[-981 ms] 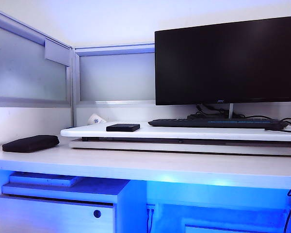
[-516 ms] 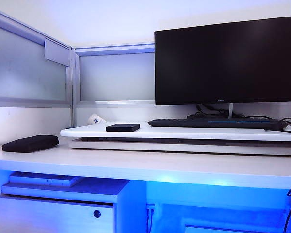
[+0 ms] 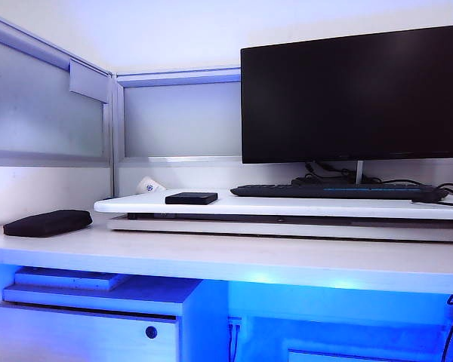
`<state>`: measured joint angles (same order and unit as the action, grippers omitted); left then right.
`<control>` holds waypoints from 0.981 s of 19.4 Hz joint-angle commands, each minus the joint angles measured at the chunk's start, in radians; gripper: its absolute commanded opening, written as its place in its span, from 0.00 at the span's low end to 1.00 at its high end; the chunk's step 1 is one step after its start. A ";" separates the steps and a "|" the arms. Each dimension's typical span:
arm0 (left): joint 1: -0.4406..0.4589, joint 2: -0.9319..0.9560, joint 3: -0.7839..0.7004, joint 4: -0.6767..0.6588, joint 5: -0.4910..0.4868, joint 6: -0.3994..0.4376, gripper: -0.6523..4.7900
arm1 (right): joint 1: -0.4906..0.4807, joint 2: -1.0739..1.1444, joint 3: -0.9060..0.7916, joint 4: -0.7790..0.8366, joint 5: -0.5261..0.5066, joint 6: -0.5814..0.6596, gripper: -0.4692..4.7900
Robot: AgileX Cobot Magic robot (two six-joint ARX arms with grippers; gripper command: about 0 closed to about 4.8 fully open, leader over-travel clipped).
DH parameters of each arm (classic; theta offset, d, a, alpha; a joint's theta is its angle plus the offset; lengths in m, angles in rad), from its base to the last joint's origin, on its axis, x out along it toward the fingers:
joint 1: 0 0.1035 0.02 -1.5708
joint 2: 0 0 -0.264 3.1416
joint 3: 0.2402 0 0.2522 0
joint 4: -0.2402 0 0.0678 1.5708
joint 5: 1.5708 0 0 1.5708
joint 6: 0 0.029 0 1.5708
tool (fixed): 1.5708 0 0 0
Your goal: Unplug the data cable of the portable hard drive.
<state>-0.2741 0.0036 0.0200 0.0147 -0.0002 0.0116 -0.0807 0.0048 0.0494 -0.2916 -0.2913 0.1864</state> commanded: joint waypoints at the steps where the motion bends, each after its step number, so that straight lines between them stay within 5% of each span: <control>1: 0.157 0.000 0.002 0.007 0.056 0.007 0.11 | 0.000 -0.003 0.001 -0.010 0.000 0.000 0.08; 2: 0.289 0.000 0.002 0.007 0.057 0.007 0.11 | 0.000 -0.003 0.001 -0.010 0.000 0.000 0.08; 5: 0.395 0.000 0.002 0.007 0.057 0.007 0.11 | 0.000 -0.003 0.001 -0.010 0.000 0.000 0.08; 19: 0.395 0.000 0.002 0.007 0.057 0.007 0.11 | 0.000 -0.003 0.001 -0.010 0.000 0.000 0.08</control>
